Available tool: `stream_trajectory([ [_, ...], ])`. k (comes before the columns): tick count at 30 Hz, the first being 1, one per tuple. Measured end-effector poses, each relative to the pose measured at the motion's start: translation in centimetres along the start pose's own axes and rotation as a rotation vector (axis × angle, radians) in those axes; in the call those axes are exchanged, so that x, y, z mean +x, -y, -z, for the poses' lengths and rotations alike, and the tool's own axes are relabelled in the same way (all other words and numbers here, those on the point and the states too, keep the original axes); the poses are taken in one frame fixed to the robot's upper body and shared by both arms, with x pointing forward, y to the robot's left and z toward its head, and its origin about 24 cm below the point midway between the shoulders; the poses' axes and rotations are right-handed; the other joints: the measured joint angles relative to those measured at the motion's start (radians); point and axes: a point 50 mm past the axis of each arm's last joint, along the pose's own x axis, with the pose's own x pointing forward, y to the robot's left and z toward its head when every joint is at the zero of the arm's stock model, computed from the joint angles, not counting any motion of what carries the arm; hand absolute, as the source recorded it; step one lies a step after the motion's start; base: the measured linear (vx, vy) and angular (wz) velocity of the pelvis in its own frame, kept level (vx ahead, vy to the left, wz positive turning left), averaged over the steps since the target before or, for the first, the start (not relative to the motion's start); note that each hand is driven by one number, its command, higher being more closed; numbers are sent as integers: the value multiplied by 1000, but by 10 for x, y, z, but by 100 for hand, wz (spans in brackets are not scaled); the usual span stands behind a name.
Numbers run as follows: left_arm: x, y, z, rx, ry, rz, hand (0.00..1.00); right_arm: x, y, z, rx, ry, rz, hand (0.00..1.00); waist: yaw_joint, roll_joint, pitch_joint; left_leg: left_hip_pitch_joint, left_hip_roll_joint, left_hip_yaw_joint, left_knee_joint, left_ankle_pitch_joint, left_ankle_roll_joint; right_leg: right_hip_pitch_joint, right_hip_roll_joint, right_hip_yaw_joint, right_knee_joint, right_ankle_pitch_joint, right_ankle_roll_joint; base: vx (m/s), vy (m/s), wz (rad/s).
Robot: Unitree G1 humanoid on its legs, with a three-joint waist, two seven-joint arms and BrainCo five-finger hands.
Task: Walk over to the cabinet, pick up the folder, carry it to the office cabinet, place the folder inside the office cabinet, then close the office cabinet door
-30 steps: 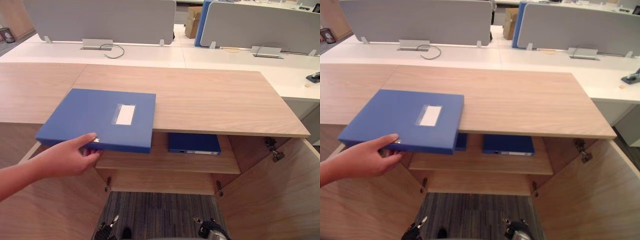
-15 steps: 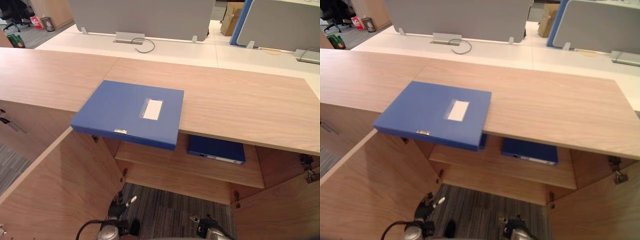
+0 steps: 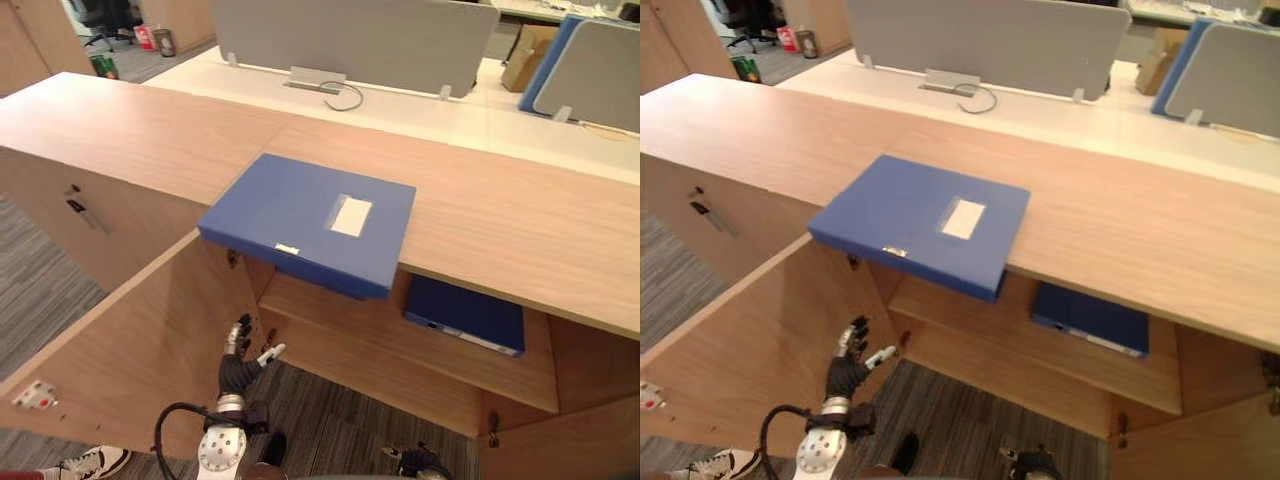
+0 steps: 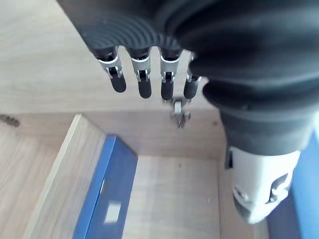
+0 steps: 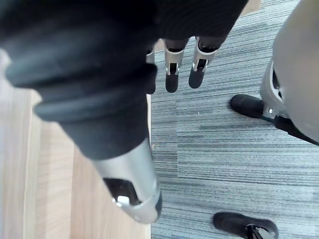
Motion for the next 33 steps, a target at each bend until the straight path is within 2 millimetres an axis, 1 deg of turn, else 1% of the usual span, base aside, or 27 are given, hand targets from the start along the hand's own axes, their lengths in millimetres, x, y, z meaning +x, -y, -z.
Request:
stream_trajectory([
  [2,-5,-20,-8,21,26,-104,0,0,0,1,2,-2,0,0,1,0,0,1,-11,-29,2,4,1,22,-6,-32,1,-3,5,-5,-6,41],
  [3,-9,-31,-10,44,31,-166,0,-1,0,3,2,-8,1,0,7,-2,-8,0,-17,-39,2,3,1,29,-12,-48,2,-5,8,13,-9,37],
  [4,-12,-40,-13,74,38,-225,0,-1,-1,6,3,-17,-2,0,20,-3,-16,-1,-21,-47,2,4,1,30,-14,-56,3,-6,10,11,-5,28],
  [6,-15,-49,-20,108,65,-293,0,-2,-3,8,-1,-22,-11,0,33,-4,-19,-2,-28,-58,3,4,2,35,-15,-69,3,-7,12,0,-3,23],
  [8,-20,-61,-40,178,150,-413,0,-2,-4,6,-5,-15,-15,0,41,-7,-21,-5,-32,-69,3,6,1,42,-18,-82,-1,-7,13,-4,4,20],
  [10,-24,-67,-54,235,219,-496,0,-2,-6,6,-19,-12,-19,0,43,-11,-27,-8,-31,-72,3,7,-1,41,-14,-82,-5,-7,13,-3,-2,4],
  [11,-27,-71,-65,291,278,-571,0,-3,-7,7,-29,-11,-22,0,43,-14,-36,-14,-29,-74,3,13,-10,39,-11,-82,-8,-7,13,1,-21,3],
  [12,-31,-74,-75,329,336,-662,0,-3,-7,6,-31,-11,-20,0,43,-16,-42,-15,-28,-75,2,14,-11,37,-7,-81,-13,-6,14,0,0,0],
  [14,-35,-75,-89,346,420,-750,0,-3,-7,7,-33,-11,-16,0,43,-18,-47,-15,-28,-76,2,14,-11,38,2,-80,-17,-6,13,0,0,0],
  [15,-37,-72,-96,366,472,-783,0,-3,-7,7,-36,-11,-9,0,43,-17,-48,-15,-26,-77,2,17,-9,38,5,-80,-20,-6,13,0,0,0],
  [16,-37,-69,-99,369,493,-787,0,-3,-6,7,-37,-12,-6,0,44,-16,-50,-15,-26,-77,2,18,-9,38,6,-80,-21,-6,13,5,-32,0],
  [18,-31,-56,-107,372,560,-758,0,-3,-6,10,-42,-22,0,0,44,-16,-60,-16,-19,-75,1,17,-11,35,11,-75,-29,-6,13,-4,-15,-6],
  [19,-27,-44,-113,367,613,-721,0,-3,-7,11,-56,-22,-3,0,45,-17,-63,-18,-11,-66,1,13,-15,29,17,-63,-36,-4,9,-13,-23,-21],
  [22,-17,-27,-123,432,721,-654,0,-3,-9,13,-85,-17,-9,0,40,-14,-68,-16,6,-33,1,10,-20,16,36,-24,-50,3,-2,-14,-24,-38],
  [24,-11,-23,-124,492,757,-628,0,-4,-8,17,-101,-23,-7,0,32,-15,-75,-16,21,-16,1,8,-22,-1,45,1,-49,4,-3,-5,-40,-37],
  [25,-7,-22,-122,536,765,-614,0,-4,-7,17,-108,-18,-7,0,27,-13,-76,-17,28,-7,1,7,-24,-7,50,11,-49,5,-5,-1,-40,-23],
  [28,3,-20,-115,641,757,-571,0,-3,-4,19,-118,-26,-1,0,23,-11,-79,-15,34,3,1,5,-26,-11,52,24,-48,4,-6,3,-22,-11],
  [31,7,-22,-112,740,763,-532,0,-3,-4,18,-121,-28,2,0,22,-9,-80,-14,33,6,1,4,-26,-12,50,27,-45,4,-6,4,-2,-3],
  [33,8,-22,-112,777,768,-506,0,-3,-4,19,-143,-28,0,0,21,-6,-82,-14,33,6,1,4,-25,-12,49,28,-43,3,-6,0,0,0],
])
